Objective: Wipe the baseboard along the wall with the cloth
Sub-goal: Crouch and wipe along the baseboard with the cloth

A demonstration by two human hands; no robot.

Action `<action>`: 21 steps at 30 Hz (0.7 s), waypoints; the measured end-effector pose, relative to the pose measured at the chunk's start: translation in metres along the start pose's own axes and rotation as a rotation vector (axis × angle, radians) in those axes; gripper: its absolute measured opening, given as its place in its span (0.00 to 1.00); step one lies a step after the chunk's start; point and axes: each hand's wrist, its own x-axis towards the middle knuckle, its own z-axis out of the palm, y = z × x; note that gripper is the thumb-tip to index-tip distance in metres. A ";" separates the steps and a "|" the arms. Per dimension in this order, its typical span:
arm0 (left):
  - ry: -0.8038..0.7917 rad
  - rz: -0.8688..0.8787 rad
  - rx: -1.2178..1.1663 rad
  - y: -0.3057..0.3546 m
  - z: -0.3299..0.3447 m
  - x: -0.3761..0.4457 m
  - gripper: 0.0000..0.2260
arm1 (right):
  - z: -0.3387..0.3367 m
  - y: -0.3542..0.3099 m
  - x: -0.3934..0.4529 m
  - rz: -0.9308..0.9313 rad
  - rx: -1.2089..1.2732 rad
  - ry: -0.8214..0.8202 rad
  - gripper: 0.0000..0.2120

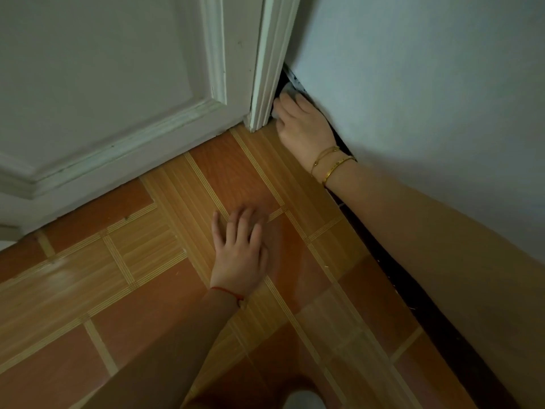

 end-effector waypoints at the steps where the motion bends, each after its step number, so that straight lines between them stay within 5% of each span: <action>1: -0.002 0.000 0.001 0.000 0.000 0.000 0.22 | 0.000 0.000 0.000 0.002 -0.009 0.000 0.10; 8: 0.030 0.007 -0.032 0.000 -0.003 0.000 0.20 | -0.016 0.000 -0.025 0.083 0.091 0.038 0.13; 11: 0.017 0.000 -0.031 0.000 -0.003 0.000 0.20 | -0.026 -0.005 -0.065 0.055 0.064 0.049 0.22; 16: 0.005 0.003 -0.051 -0.001 -0.003 -0.001 0.20 | -0.051 -0.022 -0.142 0.055 -0.026 -0.101 0.09; 21: -0.004 0.001 -0.066 -0.001 -0.003 -0.002 0.20 | -0.071 -0.045 -0.227 0.118 -0.014 -0.162 0.16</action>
